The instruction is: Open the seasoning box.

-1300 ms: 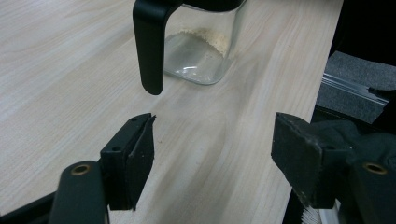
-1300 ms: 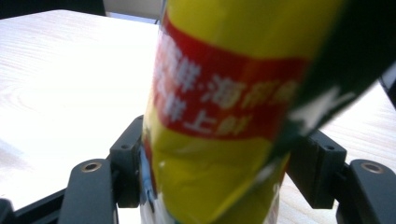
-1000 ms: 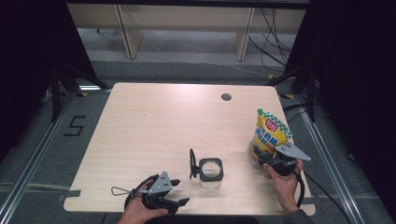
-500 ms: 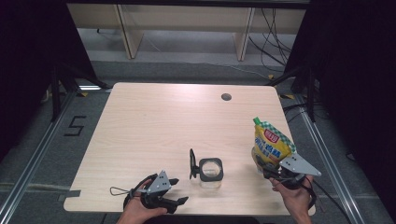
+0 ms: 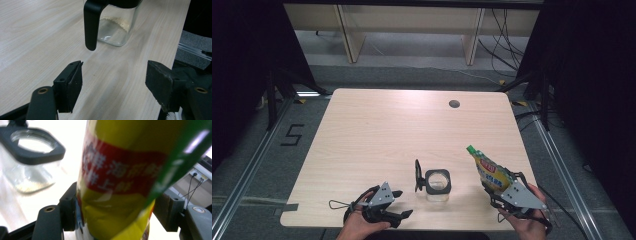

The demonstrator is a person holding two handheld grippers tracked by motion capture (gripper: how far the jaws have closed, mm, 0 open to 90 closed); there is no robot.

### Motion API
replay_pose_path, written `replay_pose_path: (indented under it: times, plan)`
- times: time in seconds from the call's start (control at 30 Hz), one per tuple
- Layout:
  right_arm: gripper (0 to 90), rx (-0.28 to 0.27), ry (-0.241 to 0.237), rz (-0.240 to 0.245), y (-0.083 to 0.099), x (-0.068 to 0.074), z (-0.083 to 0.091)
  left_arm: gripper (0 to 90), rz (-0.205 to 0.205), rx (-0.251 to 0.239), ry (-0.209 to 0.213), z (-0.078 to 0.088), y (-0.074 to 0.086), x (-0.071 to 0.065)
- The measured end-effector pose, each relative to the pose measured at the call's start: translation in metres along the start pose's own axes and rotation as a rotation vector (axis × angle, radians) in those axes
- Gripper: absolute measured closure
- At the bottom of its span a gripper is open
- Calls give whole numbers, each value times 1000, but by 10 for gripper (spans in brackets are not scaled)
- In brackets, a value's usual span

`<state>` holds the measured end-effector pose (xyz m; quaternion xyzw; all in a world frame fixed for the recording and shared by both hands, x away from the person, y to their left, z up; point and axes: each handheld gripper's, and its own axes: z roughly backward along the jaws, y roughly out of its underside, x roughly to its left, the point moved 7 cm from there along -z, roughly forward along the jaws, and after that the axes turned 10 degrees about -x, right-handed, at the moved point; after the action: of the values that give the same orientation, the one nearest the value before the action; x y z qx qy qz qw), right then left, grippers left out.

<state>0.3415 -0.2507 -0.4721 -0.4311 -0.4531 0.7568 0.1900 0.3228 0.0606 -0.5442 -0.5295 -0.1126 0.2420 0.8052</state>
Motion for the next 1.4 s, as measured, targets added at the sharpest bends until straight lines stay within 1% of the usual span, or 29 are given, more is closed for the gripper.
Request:
replay_pose_path:
  times: [0.07,0.1,0.13,0.17,0.23,0.27,0.3,0.33,0.43,0.5,0.53,0.57,0.6,0.7,0.77,0.83,0.9,0.93,0.97,1.03,1.07,1.1,1.17,1.2,1.23,1.27,1.3,1.37,1.4]
  plan:
    - [337,12,-3,46,-1,4,1,294,0,-17,6,-1,-2,-1]
    - [337,19,-6,67,-1,5,1,294,32,-12,1,-1,-1,-3]
    - [337,30,-11,79,-1,8,2,293,28,-17,2,-1,-1,-2]
    - [337,23,-20,109,-2,9,1,293,0,-8,7,-1,0,-1]
    - [337,46,-14,149,-2,13,1,293,17,-6,-5,0,0,0]
    - [337,46,-14,149,-2,13,1,292,17,-6,-5,0,0,0]
    - [337,47,-22,173,-2,14,0,292,-4,-8,3,0,-1,1]
    - [338,55,-21,175,-2,16,1,292,24,-8,-3,0,0,0]
    - [338,67,-30,214,-3,20,0,290,6,-8,2,-1,0,1]
    - [338,73,-36,278,-4,22,-2,287,-2,-8,0,-1,-1,2]
    - [338,84,-35,295,-4,26,-2,286,-5,-7,-3,0,-1,2]
    - [338,83,-44,320,-5,26,-3,285,17,-2,-8,0,0,2]
    - [338,83,-44,320,-5,26,-3,285,17,-2,-8,0,0,2]
    - [339,101,-21,418,-6,29,-3,283,22,-10,-17,0,0,2]
    - [339,112,-20,411,-5,30,-3,276,23,-12,-19,0,-1,2]
    - [339,113,-24,411,-5,30,-3,272,-12,4,-18,1,0,5]
    - [339,123,-45,433,-5,31,-3,262,-25,3,-24,1,-1,6]
    - [339,128,-33,438,-5,32,-3,253,10,-3,-39,1,-1,5]
    - [339,148,-38,490,-5,34,-2,241,15,-18,-40,0,-1,5]
    - [339,161,-28,483,-4,35,-2,236,22,-19,-42,0,-1,5]
    - [339,152,-42,568,-8,33,-3,228,27,-23,-41,0,-1,5]
    - [339,165,-33,508,-6,36,-2,223,19,-20,-44,0,-1,6]
    - [339,154,-48,542,-8,36,-3,213,10,-19,-46,0,-1,6]
    - [339,168,-47,538,-7,38,-2,202,10,-19,-47,0,-1,6]
    - [339,166,-51,588,-8,37,-4,201,18,-20,-48,0,-1,6]
    - [339,188,-37,561,-5,40,-2,201,26,-20,-52,0,-1,6]
    - [339,178,-59,628,-8,38,-4,201,30,-24,-50,0,-1,6]
    - [339,193,-52,585,-5,41,-3,205,24,-21,-52,0,-1,6]
    - [339,205,-53,595,-4,42,-3,207,26,-20,-52,0,-1,6]
